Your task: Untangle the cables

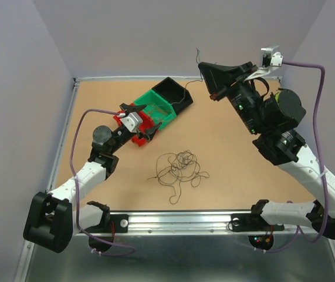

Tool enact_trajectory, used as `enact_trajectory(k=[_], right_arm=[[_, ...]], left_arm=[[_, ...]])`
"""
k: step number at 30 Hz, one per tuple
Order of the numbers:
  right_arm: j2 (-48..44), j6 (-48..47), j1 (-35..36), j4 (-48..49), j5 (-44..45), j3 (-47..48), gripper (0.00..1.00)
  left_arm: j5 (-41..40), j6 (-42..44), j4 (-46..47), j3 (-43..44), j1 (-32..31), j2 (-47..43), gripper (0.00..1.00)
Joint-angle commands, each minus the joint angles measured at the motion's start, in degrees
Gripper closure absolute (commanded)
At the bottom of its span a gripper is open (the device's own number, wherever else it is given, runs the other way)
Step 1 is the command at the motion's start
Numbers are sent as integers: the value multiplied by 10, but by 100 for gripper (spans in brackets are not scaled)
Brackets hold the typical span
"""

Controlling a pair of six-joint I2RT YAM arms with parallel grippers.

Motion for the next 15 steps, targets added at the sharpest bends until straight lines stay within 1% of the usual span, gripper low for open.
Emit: enact_trajectory(k=[1, 5, 7, 12, 15], right_arm=[[47, -68, -1, -26, 74, 43, 99], [95, -123, -5, -26, 119, 79, 100], [131, -143, -17, -26, 124, 109, 100], [197, -144, -62, -26, 126, 168, 99], [237, -131, -100, -26, 109, 199, 99]], left_arm=[[-95, -7, 49, -4, 5, -12, 1], [-125, -28, 54, 3, 19, -1, 1], [-161, -33, 53, 5, 21, 4, 1], [-221, -52, 47, 18, 37, 27, 1], [-233, -71, 38, 31, 52, 46, 1]])
